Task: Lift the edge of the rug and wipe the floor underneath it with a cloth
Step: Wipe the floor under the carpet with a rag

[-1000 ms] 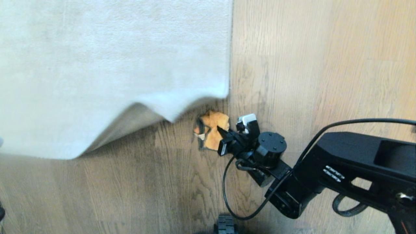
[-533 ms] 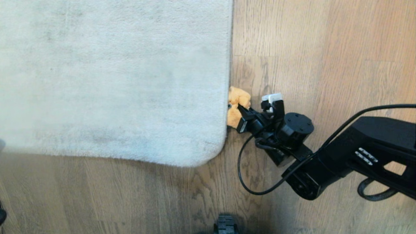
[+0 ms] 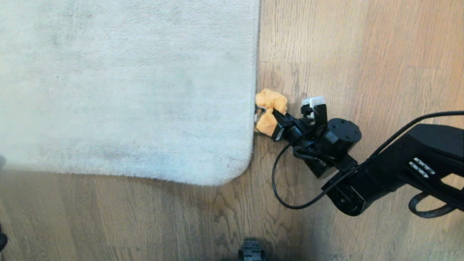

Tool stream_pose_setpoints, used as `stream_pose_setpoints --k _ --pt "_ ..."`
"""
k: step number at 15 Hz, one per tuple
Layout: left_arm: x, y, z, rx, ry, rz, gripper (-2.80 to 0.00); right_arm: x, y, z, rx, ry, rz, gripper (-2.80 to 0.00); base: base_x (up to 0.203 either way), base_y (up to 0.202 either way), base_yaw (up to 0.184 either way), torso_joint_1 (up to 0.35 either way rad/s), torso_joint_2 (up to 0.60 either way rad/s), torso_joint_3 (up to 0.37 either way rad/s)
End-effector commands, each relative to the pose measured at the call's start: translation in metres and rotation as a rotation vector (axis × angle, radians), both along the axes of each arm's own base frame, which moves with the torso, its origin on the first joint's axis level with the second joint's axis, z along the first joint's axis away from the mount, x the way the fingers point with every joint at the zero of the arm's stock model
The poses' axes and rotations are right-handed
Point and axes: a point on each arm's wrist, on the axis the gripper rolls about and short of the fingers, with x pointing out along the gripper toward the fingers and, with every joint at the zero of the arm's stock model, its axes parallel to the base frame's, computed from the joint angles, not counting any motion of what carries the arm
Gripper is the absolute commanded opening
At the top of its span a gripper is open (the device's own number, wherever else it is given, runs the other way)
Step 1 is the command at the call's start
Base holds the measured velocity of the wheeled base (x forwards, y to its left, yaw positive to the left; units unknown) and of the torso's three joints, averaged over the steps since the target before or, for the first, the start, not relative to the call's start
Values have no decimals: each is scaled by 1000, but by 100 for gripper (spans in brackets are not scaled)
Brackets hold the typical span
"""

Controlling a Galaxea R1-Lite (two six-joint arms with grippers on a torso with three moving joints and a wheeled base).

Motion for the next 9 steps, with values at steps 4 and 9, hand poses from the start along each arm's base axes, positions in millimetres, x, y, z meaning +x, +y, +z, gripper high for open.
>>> stream_pose_setpoints --k 4,9 --pt "0 0 1 1 -1 4 -280 11 -67 19 13 -65 -165 -280 0 0 0 0 0 0" --pt "0 0 1 2 0 3 -280 -9 -108 29 -9 -45 -265 -280 0 0 0 0 0 0"
